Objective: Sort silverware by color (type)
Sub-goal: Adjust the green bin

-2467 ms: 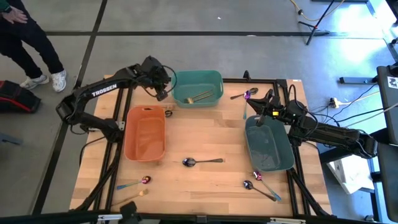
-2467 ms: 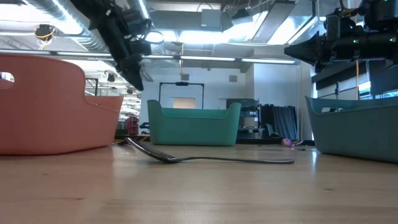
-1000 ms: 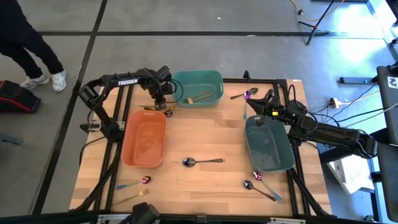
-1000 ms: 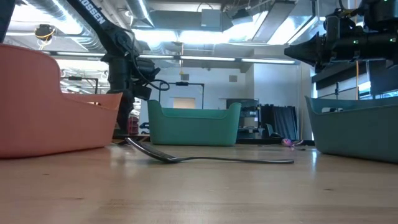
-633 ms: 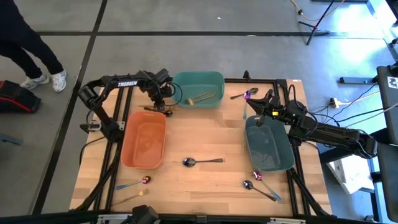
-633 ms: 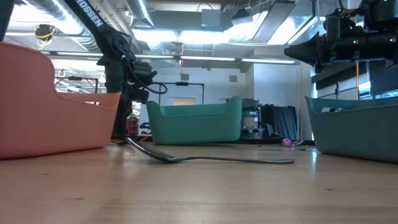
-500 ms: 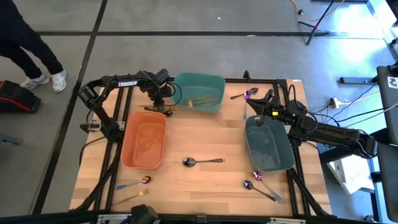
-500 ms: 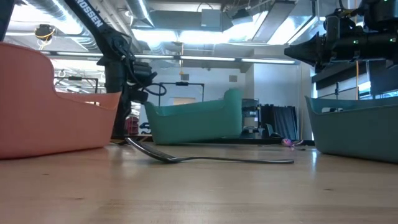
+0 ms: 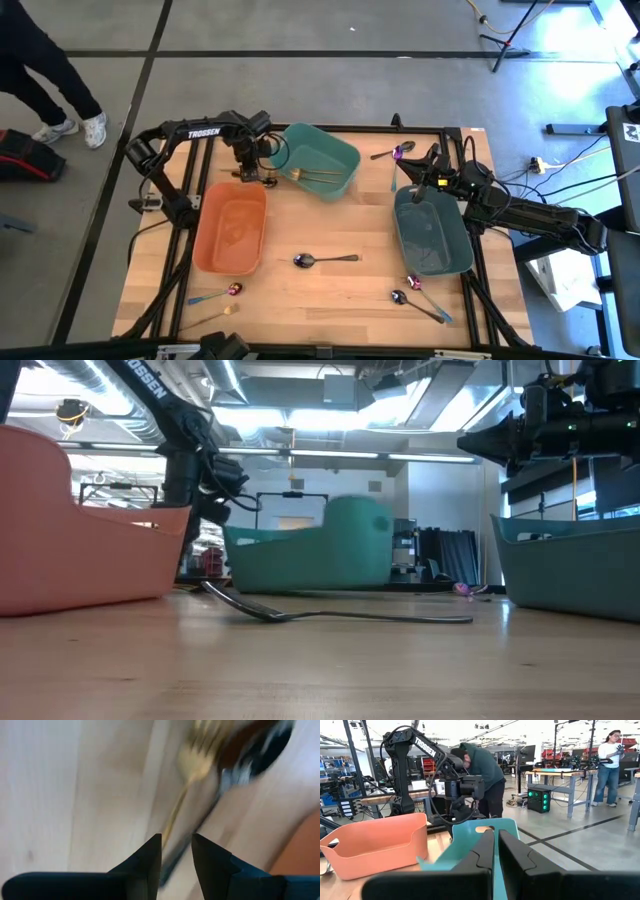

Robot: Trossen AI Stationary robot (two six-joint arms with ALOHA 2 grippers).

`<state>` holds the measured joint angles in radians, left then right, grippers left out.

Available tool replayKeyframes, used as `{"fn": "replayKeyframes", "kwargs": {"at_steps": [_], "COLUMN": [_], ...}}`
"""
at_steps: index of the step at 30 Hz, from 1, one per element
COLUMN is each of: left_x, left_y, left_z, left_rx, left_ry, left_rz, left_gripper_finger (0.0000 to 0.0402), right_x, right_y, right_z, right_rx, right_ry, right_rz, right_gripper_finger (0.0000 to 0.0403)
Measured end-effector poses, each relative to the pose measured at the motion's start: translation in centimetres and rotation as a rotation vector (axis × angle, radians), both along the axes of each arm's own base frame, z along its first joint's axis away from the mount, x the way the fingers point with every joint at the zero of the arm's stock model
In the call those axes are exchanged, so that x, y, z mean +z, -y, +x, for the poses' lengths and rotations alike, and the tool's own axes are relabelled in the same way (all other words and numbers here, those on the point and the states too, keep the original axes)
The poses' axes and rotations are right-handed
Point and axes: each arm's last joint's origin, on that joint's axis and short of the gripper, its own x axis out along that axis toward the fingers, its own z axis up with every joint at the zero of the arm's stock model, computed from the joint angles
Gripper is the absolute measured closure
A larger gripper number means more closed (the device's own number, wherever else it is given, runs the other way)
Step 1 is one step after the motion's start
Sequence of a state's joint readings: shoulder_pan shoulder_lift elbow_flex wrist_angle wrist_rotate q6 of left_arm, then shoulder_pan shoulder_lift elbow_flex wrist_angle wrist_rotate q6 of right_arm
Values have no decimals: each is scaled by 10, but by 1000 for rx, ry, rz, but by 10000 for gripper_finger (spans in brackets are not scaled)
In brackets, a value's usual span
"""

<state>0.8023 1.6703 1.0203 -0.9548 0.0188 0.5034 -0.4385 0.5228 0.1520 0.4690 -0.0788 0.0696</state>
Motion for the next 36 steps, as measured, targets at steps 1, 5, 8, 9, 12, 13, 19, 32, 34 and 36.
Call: {"fn": "replayKeyframes", "kwargs": {"at_steps": [1, 5, 8, 9, 12, 13, 19, 32, 34, 36], "left_x": [0, 0, 0, 0, 1, 3, 28, 54, 54, 54], "left_y": [0, -4, -5, -5, -4, -3, -1, 8, 7, 7], "left_z": [-1, -2, 1, 2, 3, 3, 5, 0, 0, 0], "left_rx": [7, 19, 14, 12, 3, -1, -6, 36, 36, 37], "left_ry": [-8, 14, 38, 41, 48, 53, 129, 248, 254, 253], "left_rz": [-2, 16, 33, 35, 36, 40, 107, 130, 136, 137], "left_gripper_finger": [298, 298, 298, 298, 299, 300, 305, 305, 305, 305], "right_x": [0, 0, 0, 0, 0, 0, 0, -10, -11, -14], "right_y": [0, 0, 0, 0, 0, 0, 0, 15, 17, 16], "right_z": [0, 0, 0, 0, 0, 0, 0, 39, 56, 74], "right_rx": [0, 1, 2, 1, -7, -7, -7, 84, 114, 151], "right_ry": [0, 0, -1, 0, 0, 0, 0, -116, -171, -234], "right_rz": [0, 0, 0, 0, 0, 0, 0, 57, 72, 71], "right_gripper_finger": [384, 384, 384, 384, 384, 384, 384, 384, 384, 384]}}
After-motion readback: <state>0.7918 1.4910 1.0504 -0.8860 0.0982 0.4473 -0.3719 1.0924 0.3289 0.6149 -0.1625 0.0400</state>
